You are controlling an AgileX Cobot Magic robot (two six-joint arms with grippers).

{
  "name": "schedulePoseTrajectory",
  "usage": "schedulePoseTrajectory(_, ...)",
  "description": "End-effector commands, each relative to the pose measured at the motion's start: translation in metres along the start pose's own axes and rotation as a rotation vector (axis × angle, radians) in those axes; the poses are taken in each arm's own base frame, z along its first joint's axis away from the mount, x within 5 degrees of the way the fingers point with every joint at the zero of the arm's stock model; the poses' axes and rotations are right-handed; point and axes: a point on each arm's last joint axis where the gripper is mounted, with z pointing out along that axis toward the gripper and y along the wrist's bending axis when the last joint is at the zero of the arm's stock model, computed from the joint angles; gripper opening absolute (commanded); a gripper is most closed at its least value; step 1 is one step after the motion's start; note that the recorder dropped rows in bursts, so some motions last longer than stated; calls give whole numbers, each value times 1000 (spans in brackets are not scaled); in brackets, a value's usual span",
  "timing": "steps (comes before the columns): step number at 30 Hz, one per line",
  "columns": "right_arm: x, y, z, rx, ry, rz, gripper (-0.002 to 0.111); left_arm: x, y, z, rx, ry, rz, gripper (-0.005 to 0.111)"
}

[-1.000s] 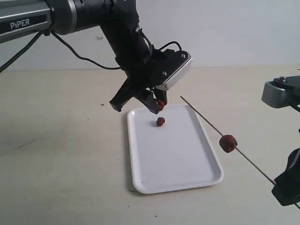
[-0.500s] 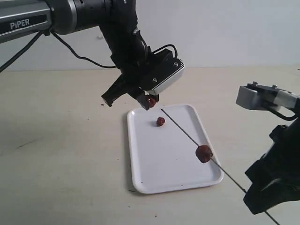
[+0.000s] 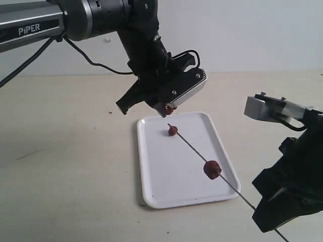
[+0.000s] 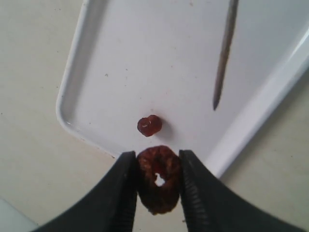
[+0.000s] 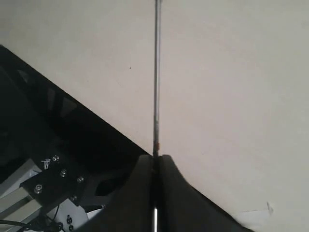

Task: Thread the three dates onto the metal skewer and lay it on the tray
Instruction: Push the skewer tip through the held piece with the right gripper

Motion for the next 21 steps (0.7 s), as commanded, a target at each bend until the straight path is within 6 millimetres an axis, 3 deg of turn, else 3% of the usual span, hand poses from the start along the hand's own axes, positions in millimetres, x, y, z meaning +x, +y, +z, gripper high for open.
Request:
schedulePoseTrajectory(1, -3, 0, 2, -8, -37, 6, 0, 0, 1, -7, -10, 21, -10, 31)
schedulePoseTrajectory(12, -11, 3, 1, -41, -129, 42, 0, 1, 1, -7, -8, 34, -17, 31)
schedulePoseTrajectory(21, -13, 0, 7, -50, -79, 72, 0, 1, 2, -7, -17, 37, -17, 31)
